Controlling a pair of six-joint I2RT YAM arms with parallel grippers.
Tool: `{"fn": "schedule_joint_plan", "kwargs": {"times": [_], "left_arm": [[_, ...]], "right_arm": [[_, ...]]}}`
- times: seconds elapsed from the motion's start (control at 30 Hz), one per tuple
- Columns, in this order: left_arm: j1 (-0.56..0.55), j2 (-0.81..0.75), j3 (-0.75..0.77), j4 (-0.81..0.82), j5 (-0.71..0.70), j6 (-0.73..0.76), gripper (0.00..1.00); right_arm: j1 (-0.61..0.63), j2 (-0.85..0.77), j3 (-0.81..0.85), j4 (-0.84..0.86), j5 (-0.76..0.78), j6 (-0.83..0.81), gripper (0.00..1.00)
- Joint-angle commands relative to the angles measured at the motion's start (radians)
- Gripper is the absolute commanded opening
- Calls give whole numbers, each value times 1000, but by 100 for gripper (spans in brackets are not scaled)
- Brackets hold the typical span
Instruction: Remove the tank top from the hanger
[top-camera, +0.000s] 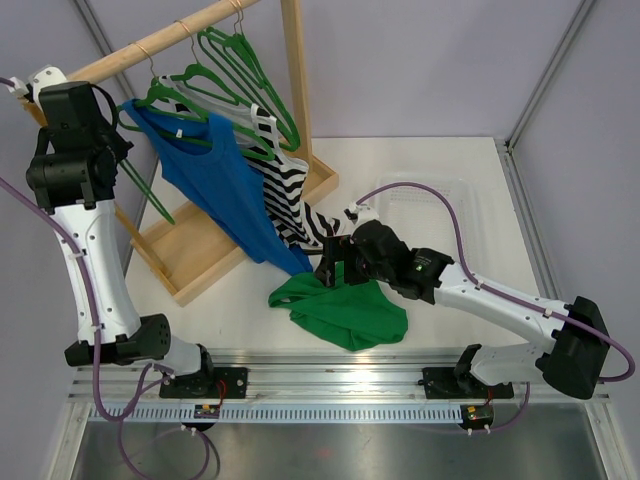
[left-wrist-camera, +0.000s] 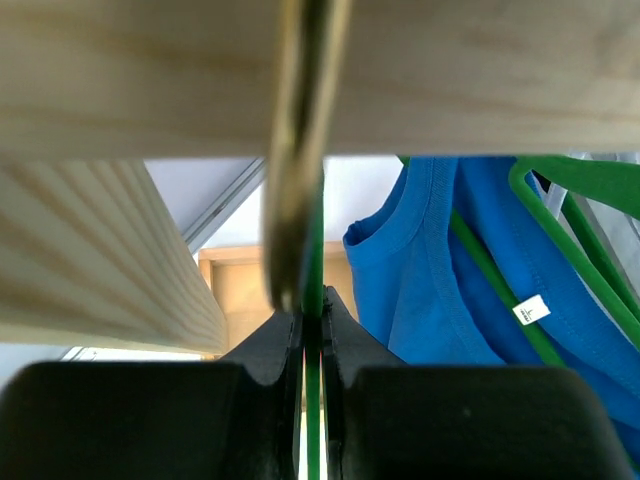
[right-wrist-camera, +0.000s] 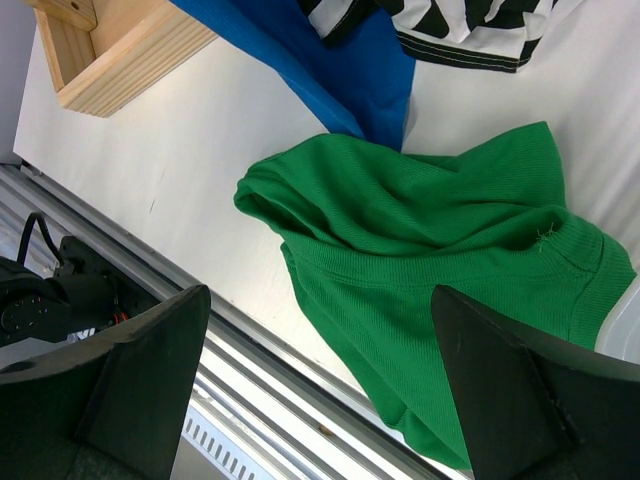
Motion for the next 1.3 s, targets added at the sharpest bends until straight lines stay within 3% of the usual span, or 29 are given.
{"fn": "schedule_joint_plan", "kwargs": {"times": [0.0, 0.03, 0.13, 0.17, 0.37, 0.47, 0.57, 0.87, 1.0, 1.13, 1.2, 1.27], "left_arm": [[5, 7, 10, 10, 32, -18, 8], [4, -5, -2, 15, 34, -18, 10], [5, -52, -69, 47, 50, -21, 27], [5, -66, -84, 54, 67, -18, 37], [4, -164, -163, 77, 171, 0, 68], [5, -243, -218, 93, 243, 17, 99], [4, -333, -272, 110, 314, 28, 99], [4, -789, -721, 300, 581, 43, 99], [-10, -942, -881, 334, 603, 42, 99], [-68, -968, -943, 292, 552, 74, 99], [-119, -981, -969, 275, 469, 94, 99], [-148, -990, -992, 269, 384, 106, 99]], "right_arm": [[9, -7, 40, -2, -15, -11, 100], [9, -8, 40, -5, -17, -10, 99], [9, -8, 40, -8, -17, -10, 100], [9, -8, 40, -10, -18, -10, 100], [9, 13, 57, -19, -111, -118, 100], [12, 74, 76, -65, -121, -184, 99], [22, 107, 68, -70, -87, -206, 100], [154, 313, 66, -54, 161, -212, 99], [173, 421, 102, -88, 244, -186, 99], [171, 487, 112, -79, 185, -166, 98], [173, 521, 108, -74, 152, -162, 85], [174, 538, 106, -76, 143, -163, 61]]}}
